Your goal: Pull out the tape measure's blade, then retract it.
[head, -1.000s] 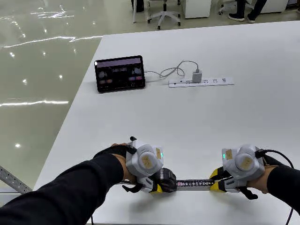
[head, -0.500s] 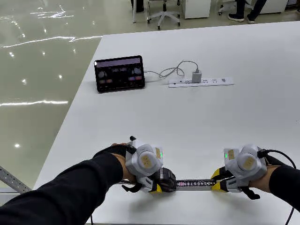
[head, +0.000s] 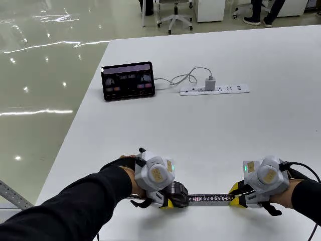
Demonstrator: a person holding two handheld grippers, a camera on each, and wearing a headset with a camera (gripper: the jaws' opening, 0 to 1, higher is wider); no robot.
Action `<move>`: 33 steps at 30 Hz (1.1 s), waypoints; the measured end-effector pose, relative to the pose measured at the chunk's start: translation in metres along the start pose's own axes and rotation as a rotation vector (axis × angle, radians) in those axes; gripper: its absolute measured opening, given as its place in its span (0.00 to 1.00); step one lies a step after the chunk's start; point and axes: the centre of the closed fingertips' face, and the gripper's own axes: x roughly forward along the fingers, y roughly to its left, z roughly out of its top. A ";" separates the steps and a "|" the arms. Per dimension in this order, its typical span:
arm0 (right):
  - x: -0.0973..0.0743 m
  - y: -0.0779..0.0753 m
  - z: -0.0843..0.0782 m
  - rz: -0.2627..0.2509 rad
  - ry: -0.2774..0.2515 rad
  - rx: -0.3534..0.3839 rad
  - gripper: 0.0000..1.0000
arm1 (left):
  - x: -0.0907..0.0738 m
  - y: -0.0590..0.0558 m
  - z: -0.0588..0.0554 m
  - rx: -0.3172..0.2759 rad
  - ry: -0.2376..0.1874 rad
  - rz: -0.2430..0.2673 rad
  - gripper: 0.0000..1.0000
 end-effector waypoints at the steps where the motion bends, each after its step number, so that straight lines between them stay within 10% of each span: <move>1: 0.000 0.000 0.000 0.000 0.001 0.000 0.09 | 0.000 0.000 0.000 0.000 0.000 0.000 0.33; 33: -0.009 -0.002 -0.014 -0.008 0.010 0.012 0.09 | 0.000 -0.001 0.001 0.001 0.003 -0.002 0.33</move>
